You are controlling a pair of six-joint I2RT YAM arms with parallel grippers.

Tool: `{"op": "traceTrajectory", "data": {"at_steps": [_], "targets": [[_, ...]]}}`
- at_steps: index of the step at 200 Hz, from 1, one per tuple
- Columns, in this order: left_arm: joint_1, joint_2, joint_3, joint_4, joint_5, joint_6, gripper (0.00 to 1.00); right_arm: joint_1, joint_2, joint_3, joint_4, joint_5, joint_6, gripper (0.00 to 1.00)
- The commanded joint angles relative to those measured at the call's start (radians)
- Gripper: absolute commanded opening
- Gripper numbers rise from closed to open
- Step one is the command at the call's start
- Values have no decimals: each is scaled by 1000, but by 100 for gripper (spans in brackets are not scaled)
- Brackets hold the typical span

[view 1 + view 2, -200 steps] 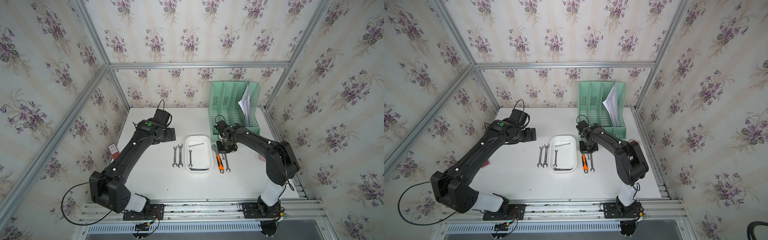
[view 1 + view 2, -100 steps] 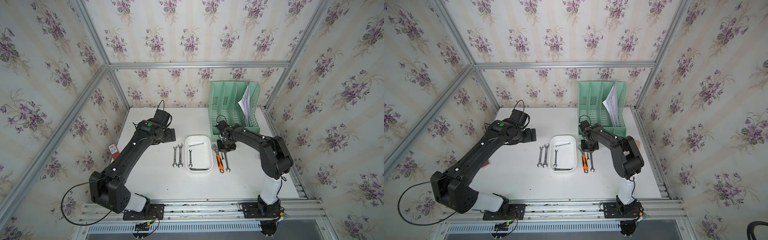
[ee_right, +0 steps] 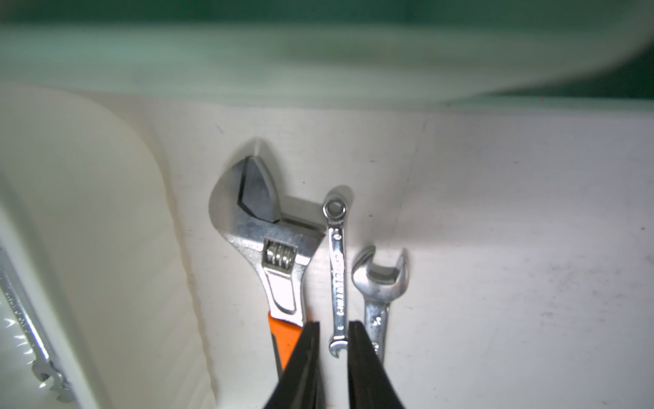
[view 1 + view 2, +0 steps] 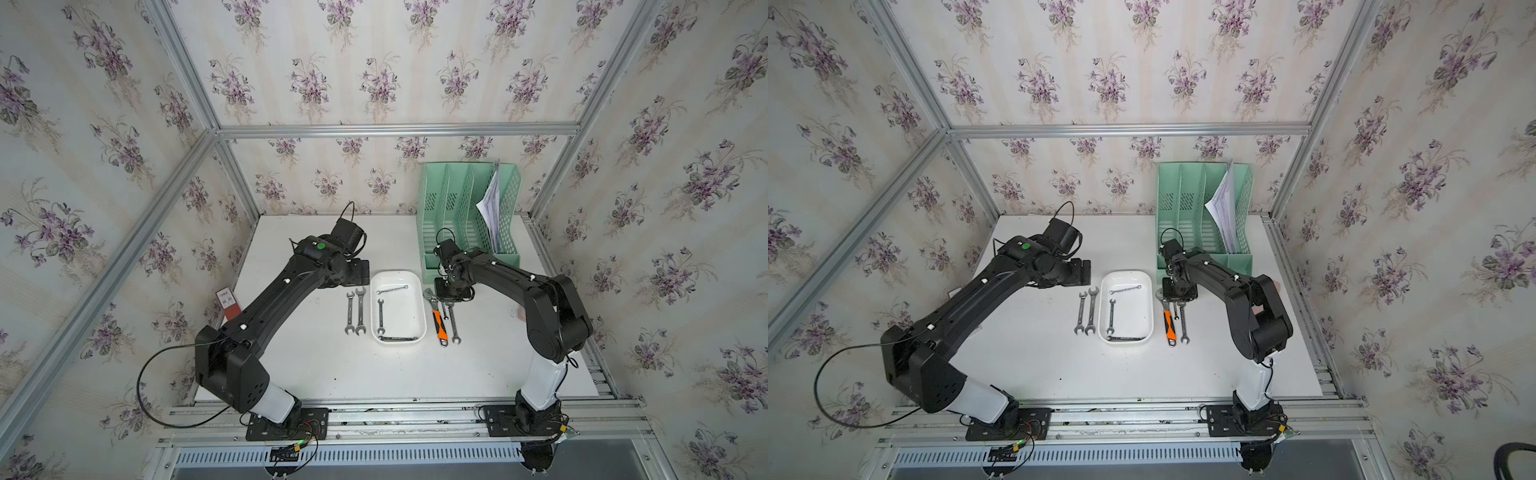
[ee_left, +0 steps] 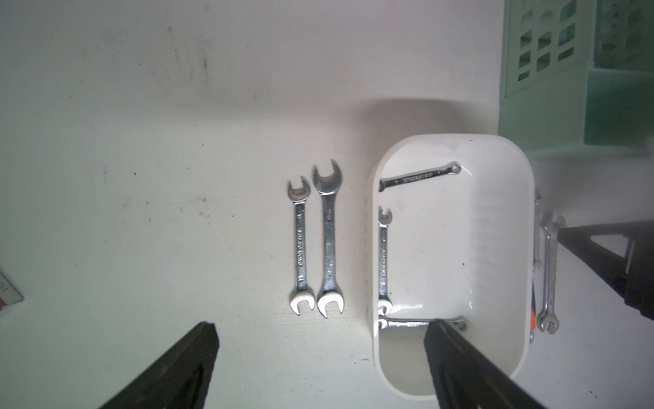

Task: Take out the wrench from the storage box
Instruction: Pick up the wrench from the storage box.

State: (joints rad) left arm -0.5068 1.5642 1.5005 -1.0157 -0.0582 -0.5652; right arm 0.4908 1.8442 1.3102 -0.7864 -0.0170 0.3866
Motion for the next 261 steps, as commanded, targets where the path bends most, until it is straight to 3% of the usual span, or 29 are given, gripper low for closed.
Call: {"op": "traceTrajectory", "data": {"at_steps": [1, 29, 65, 144, 170, 225, 261], "targets": [[-68, 53, 52, -27, -34, -15, 90, 0, -30, -11, -22, -8, 8, 24], [-153, 143, 127, -55, -56, -22, 78, 0, -63, -27, -30, -8, 8, 27], [-224, 255, 185, -88, -74, -46, 69, 1, -102, -47, -30, -18, 9, 28], [-242, 463, 185, -85, -27, -63, 56, 0, -156, -83, -25, -36, 11, 30], [-242, 494, 168, -58, -29, -76, 43, -1, -157, -86, -22, -41, 11, 30], [-243, 551, 141, -24, -61, -102, 41, 0, -164, -88, -21, -49, 11, 30], [-243, 568, 111, 31, -66, -126, 54, 0, -169, -91, -22, -52, 10, 30]]}}
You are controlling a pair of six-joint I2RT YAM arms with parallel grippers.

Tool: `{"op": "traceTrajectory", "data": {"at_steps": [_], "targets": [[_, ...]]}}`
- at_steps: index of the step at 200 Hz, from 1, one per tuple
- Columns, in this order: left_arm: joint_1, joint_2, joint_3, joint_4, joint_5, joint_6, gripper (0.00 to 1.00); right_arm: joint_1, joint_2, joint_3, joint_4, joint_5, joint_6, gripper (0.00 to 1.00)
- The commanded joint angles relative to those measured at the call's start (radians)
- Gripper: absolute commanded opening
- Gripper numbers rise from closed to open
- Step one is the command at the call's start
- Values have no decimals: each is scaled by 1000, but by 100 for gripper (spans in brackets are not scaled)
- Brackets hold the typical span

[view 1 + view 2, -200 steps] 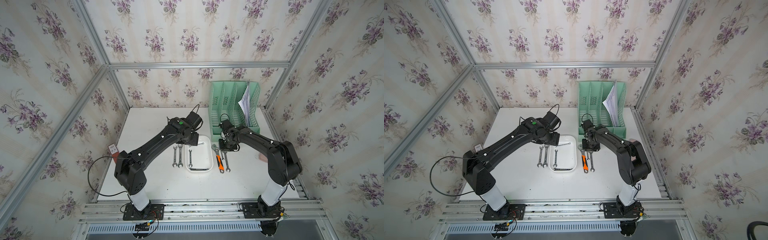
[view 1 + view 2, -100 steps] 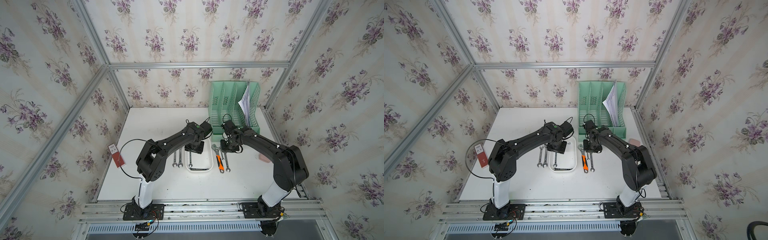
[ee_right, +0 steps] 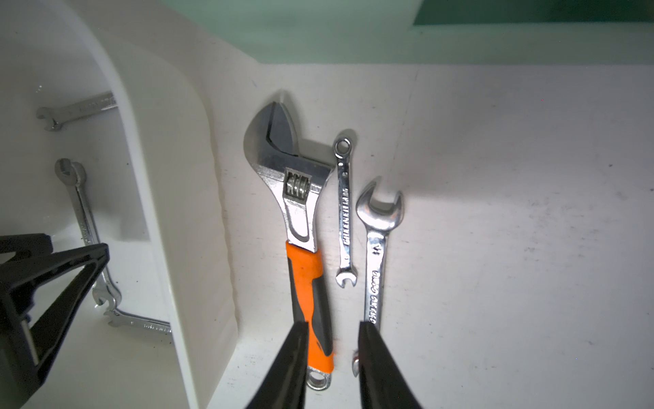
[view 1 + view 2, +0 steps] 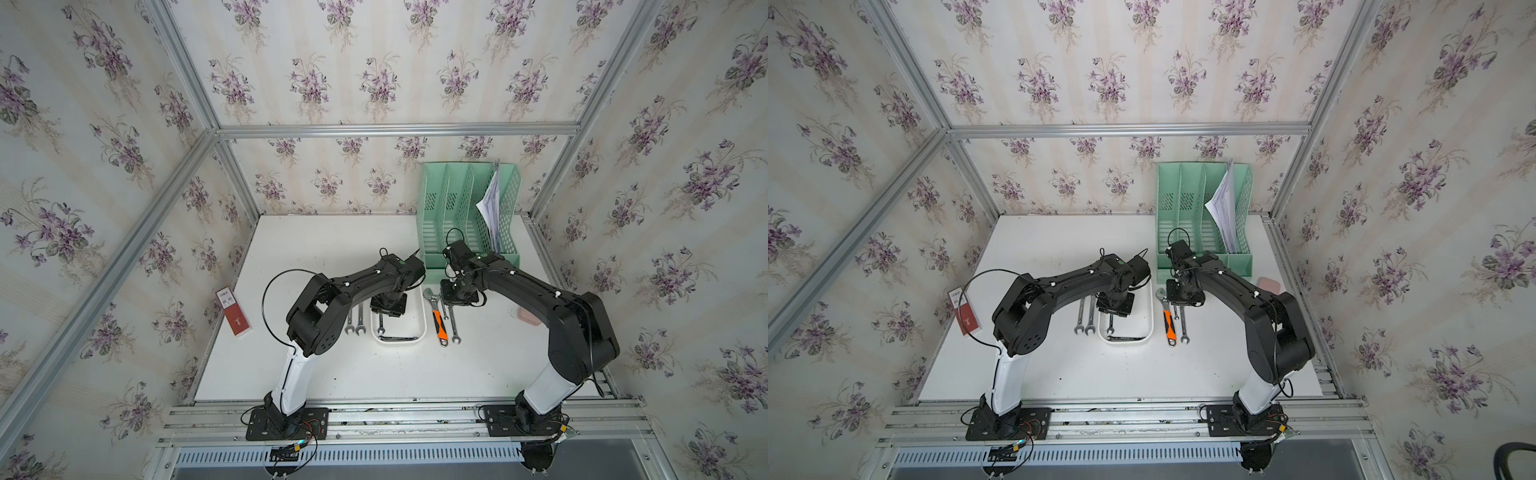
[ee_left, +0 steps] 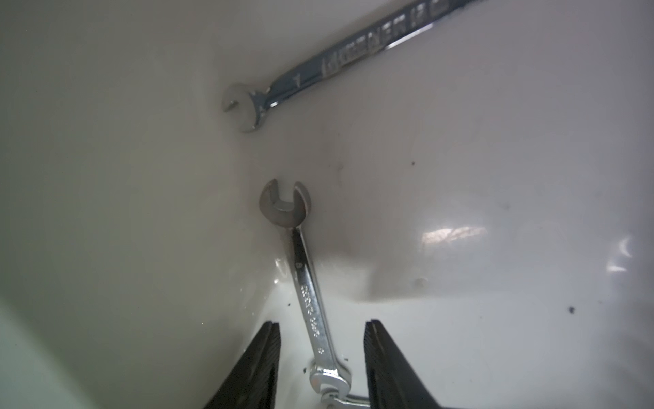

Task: Take out the wrench from the storage box
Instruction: Pick up the wrench from the storage box.

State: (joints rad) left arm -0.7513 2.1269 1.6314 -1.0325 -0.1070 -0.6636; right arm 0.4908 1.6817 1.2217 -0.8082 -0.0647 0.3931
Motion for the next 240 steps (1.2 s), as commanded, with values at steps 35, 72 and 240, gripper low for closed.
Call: {"op": "traceTrajectory", "data": {"at_steps": [35, 72, 240], "targets": [[3, 21, -52, 121, 20, -51, 63, 1, -11, -7, 3, -7, 4, 30], [4, 40, -60, 173, 79, -58, 61, 0, -13, -7, 3, -7, 3, 30], [19, -3, -97, 144, 100, -11, 46, 0, -16, -10, 2, -10, 6, 30]]}}
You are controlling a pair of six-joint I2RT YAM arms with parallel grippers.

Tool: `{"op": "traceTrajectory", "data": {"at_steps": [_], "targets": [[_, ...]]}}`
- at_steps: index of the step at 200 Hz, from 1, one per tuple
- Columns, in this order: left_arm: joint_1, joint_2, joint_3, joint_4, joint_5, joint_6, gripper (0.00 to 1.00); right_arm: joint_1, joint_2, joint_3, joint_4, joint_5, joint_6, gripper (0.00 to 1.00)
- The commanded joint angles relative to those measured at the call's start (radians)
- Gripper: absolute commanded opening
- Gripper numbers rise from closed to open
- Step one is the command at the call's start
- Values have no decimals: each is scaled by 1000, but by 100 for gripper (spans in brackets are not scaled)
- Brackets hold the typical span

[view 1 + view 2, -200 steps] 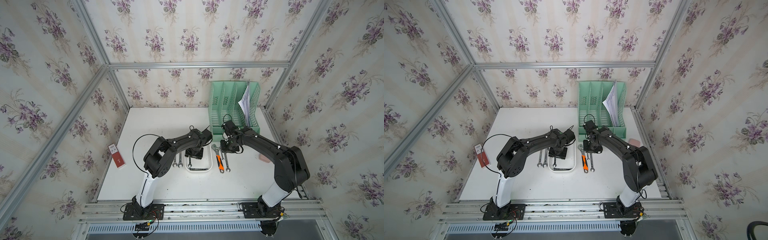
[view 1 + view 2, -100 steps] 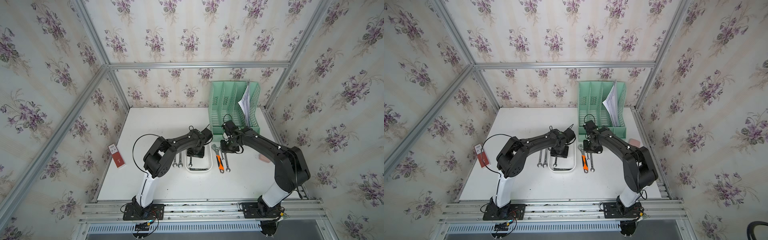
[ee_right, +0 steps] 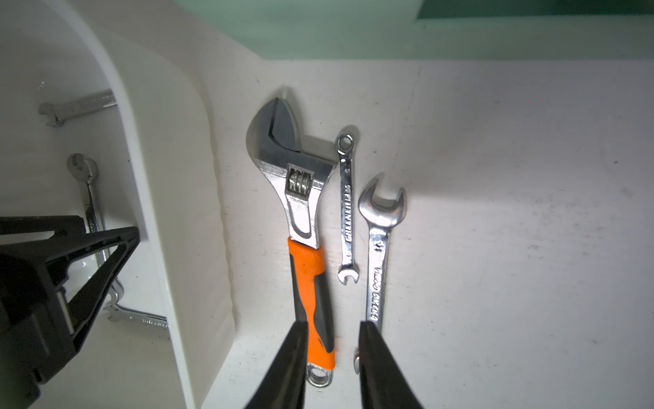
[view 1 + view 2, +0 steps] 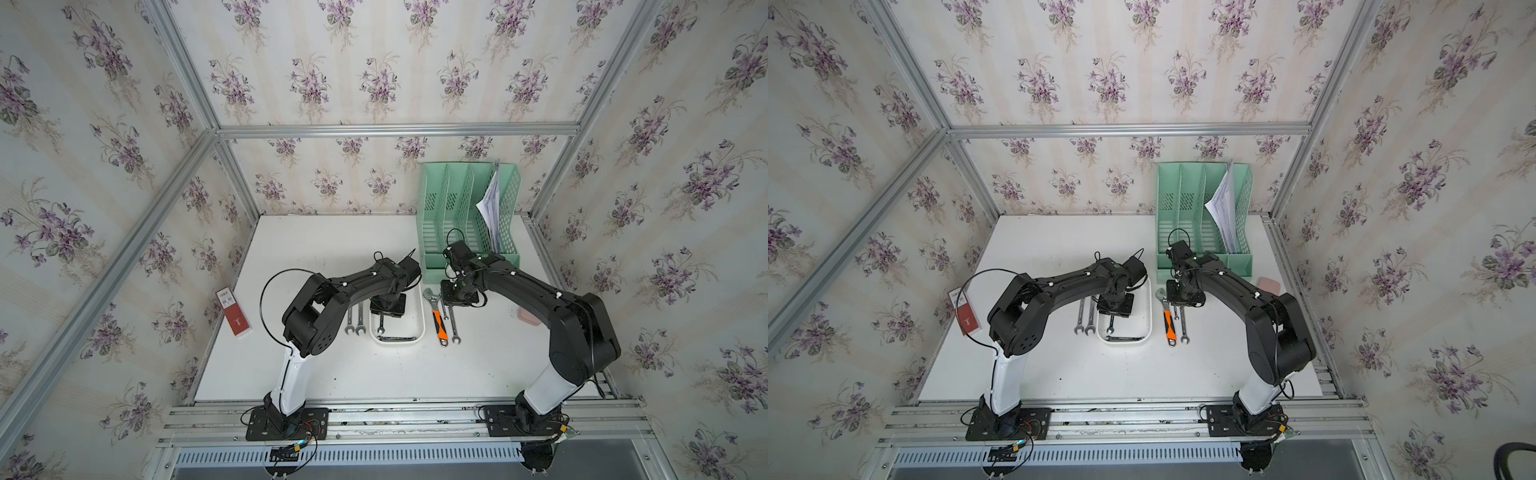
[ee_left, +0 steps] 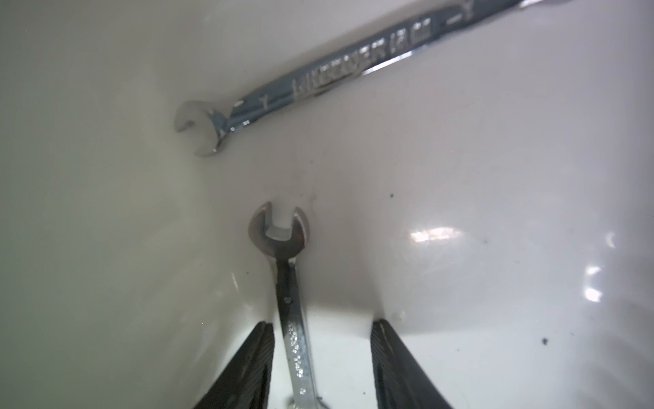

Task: Take out the wrench from the storage box
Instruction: Pick up the wrench from the storage box.

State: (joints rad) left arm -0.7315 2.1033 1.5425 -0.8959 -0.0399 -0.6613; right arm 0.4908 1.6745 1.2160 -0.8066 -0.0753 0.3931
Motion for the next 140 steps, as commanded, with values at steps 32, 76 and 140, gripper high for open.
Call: {"op": "traceTrajectory", "data": {"at_steps": [32, 76, 140], "targets": [[-4, 27, -32, 44, 73, -29, 40, -1, -14, -9, 0, 2, 6, 30], [-9, 20, -29, 32, 60, -28, 28, 0, -7, -6, 3, -3, 6, 31], [-8, 18, -20, 7, 25, -3, 17, 1, -4, -10, 7, -3, 5, 31]]}}
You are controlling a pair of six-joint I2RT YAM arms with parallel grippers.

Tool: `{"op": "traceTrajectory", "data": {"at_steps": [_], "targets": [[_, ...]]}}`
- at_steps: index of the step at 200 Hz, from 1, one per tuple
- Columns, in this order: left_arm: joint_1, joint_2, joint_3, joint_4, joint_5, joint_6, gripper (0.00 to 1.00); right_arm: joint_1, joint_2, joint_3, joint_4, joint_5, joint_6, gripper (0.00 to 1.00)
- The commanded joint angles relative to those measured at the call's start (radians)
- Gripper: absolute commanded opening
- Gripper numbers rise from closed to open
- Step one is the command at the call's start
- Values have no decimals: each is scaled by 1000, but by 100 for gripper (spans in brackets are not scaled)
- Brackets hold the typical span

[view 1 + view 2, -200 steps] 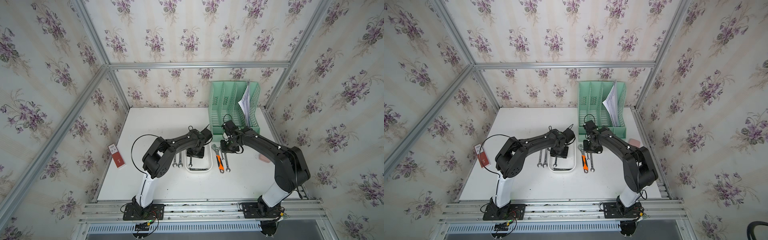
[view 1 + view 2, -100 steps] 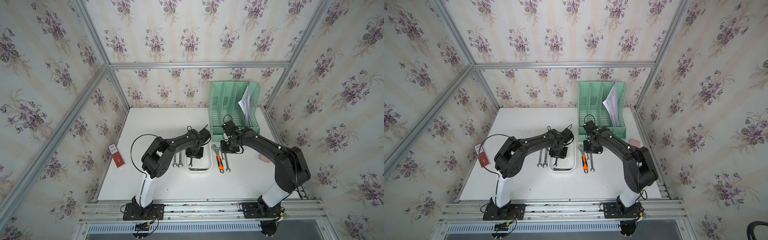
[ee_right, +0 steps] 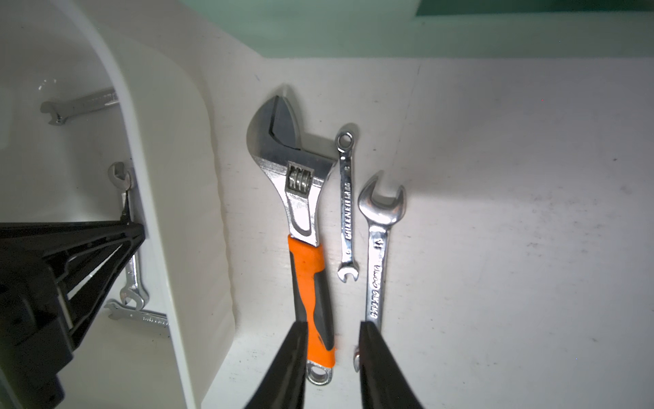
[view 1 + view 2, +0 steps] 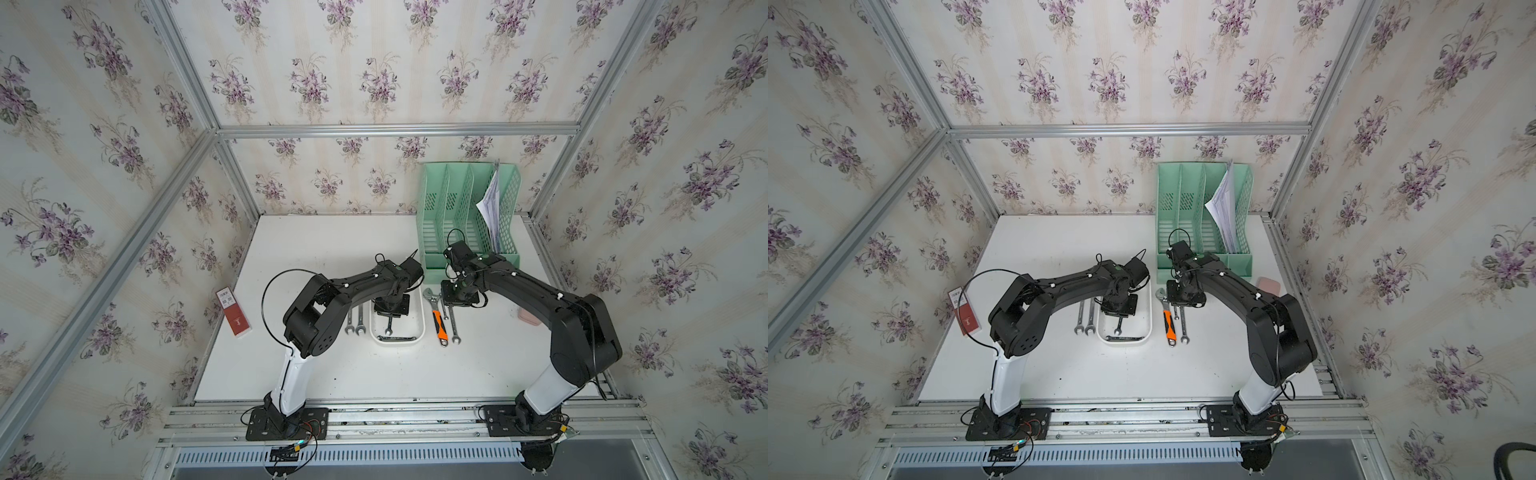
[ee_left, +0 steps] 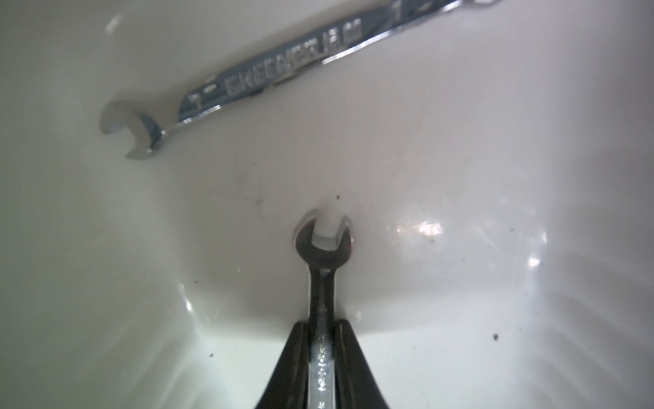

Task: Take out the wrench from the storage box
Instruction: Pick up the wrench from the storage box, then place the wrench at the center of the board.

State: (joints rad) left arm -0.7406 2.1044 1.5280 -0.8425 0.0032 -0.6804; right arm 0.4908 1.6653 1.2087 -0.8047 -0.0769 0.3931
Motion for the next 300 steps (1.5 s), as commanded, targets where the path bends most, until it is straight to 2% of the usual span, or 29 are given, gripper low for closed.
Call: {"op": "traceTrajectory", "data": {"at_steps": [1, 123, 177, 224, 267, 300], "targets": [[1, 17, -5, -47, -19, 16, 17, 0, 5, -3, 6, -1, 5, 31], [9, -64, 88, -136, -65, 45, 16, 0, -12, 5, -4, -1, 6, 31], [39, -138, 124, -181, -74, 53, 16, 0, -18, 10, -9, -1, 8, 31], [126, -237, 96, -198, -70, 75, 17, 0, -19, 21, -14, -9, 10, 31], [245, -314, -30, -156, -61, 108, 17, 0, -18, 43, -24, -9, 9, 31], [314, -321, -127, -93, -63, 142, 17, 0, -18, 56, -34, -6, 7, 31]]}}
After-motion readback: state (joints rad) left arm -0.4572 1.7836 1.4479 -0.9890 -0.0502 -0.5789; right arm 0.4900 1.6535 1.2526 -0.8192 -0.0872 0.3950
